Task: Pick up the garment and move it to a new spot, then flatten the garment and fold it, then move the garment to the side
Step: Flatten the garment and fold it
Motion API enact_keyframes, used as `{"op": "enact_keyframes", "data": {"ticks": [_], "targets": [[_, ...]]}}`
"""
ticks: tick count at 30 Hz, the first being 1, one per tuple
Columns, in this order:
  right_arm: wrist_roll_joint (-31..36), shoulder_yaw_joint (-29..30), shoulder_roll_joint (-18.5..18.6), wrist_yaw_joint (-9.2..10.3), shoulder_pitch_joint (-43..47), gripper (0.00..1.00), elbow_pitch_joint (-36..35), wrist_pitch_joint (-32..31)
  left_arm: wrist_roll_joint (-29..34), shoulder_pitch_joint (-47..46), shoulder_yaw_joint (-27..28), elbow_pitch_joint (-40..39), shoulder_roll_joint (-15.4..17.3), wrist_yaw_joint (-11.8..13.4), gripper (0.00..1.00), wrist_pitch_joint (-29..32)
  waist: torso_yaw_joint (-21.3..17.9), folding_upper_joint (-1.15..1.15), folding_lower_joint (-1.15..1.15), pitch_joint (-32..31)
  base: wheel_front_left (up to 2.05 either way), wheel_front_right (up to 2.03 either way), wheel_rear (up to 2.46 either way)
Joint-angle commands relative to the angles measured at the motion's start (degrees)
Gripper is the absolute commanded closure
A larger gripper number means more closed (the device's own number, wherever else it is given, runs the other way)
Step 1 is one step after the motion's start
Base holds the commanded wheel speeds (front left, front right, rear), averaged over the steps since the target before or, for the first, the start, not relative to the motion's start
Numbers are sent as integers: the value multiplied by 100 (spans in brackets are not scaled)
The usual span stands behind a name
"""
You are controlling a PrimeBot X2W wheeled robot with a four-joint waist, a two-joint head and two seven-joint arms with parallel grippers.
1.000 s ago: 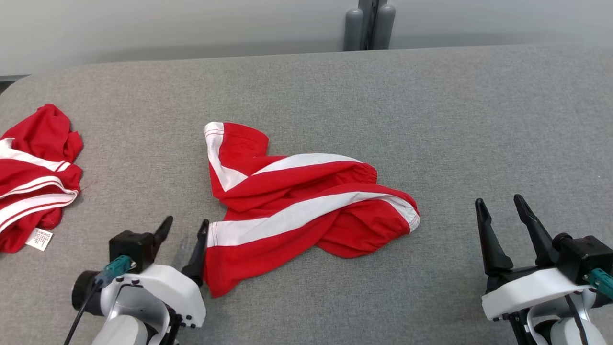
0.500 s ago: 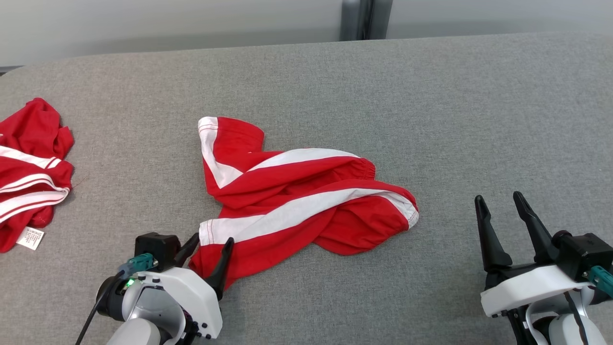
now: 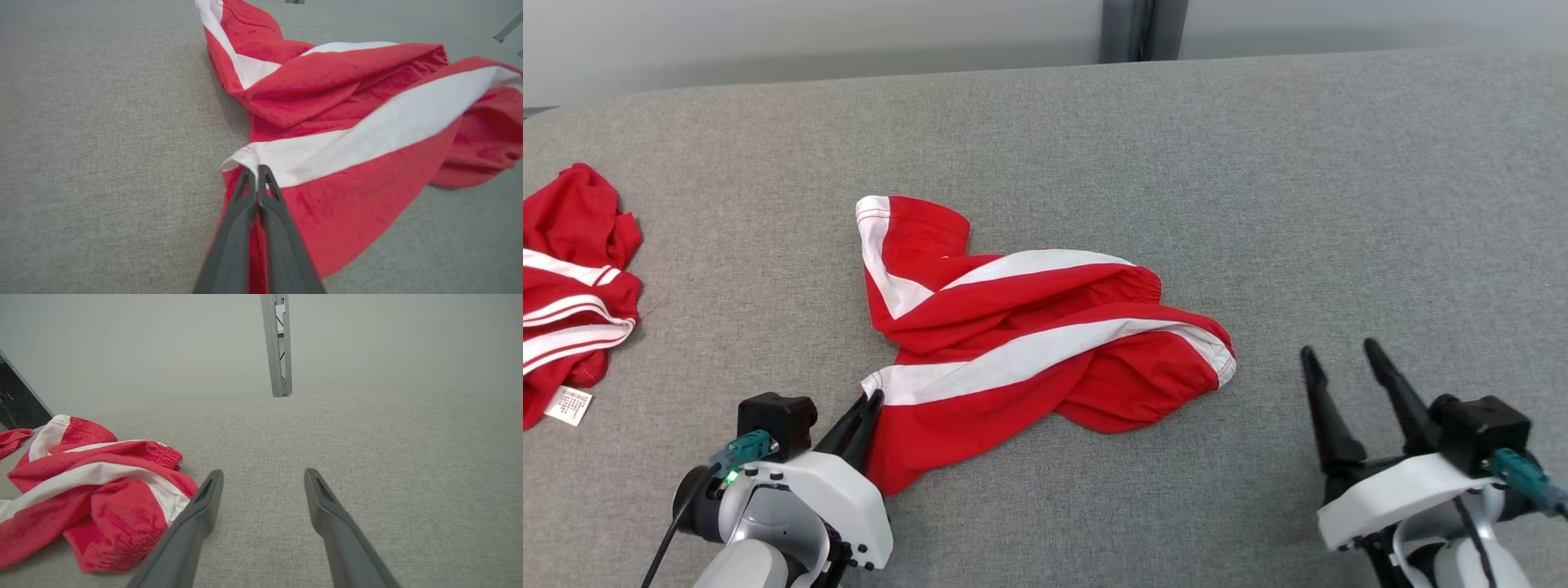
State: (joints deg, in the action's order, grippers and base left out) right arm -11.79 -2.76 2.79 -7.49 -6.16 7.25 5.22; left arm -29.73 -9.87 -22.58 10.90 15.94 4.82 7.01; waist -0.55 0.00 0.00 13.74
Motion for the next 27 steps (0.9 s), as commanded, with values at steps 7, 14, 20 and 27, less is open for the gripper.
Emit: {"op": "enact_keyframes", "data": {"ticks": [7,14,20,27], "targets": [[-374,-559,28,-1,78,0,219,-437,33,-100,19,-37,30,72,100,-65,40,0,0,37,0,0,0],[-748,-759,29,-1,-199,0,549,-357,41,-159,-28,25,23,24,100,-117,122,0,0,115,0,0,0],[-1120,-870,28,-1,-475,0,879,-227,30,-257,-43,114,31,-13,100,-187,192,0,0,180,0,0,0],[-1439,-1072,29,-1,-808,5,1292,-81,28,-327,-94,175,-7,-38,100,-252,269,0,0,273,0,0,0]]}}
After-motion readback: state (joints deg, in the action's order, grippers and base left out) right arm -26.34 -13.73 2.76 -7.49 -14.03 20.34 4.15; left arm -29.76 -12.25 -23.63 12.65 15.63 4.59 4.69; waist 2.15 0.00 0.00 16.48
